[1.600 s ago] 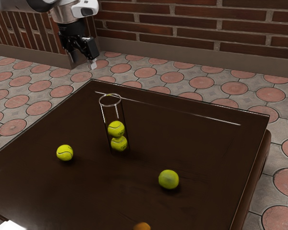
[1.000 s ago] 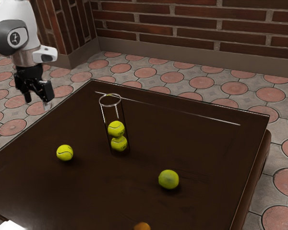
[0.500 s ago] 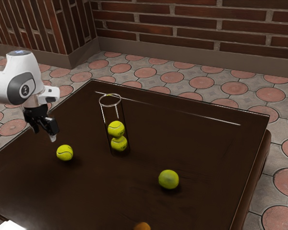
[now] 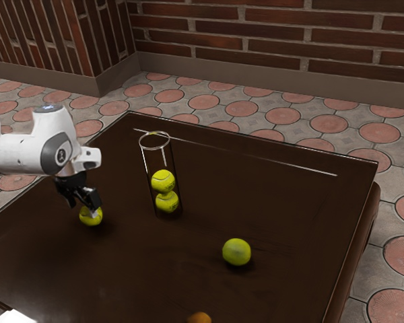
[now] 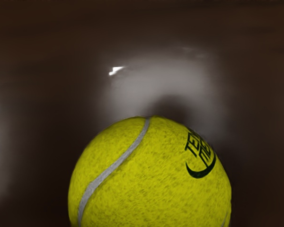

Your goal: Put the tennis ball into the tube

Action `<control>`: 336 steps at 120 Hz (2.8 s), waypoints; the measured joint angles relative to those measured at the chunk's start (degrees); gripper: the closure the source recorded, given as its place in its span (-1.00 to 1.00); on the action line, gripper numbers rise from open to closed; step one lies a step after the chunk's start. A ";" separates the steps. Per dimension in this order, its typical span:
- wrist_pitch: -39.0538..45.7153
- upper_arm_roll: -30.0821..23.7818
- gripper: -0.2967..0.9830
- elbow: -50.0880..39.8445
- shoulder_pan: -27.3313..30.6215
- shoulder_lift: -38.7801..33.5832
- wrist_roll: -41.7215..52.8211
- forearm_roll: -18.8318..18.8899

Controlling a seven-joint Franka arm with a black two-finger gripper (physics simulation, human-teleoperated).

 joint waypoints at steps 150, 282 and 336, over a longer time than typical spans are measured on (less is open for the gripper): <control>-18.23 -0.34 0.20 7.06 -5.54 -18.98 3.15 -2.50; -35.56 -3.98 0.01 43.49 -12.08 5.68 5.29 -5.45; -35.87 -3.99 -0.25 43.47 -12.09 5.70 5.57 -6.12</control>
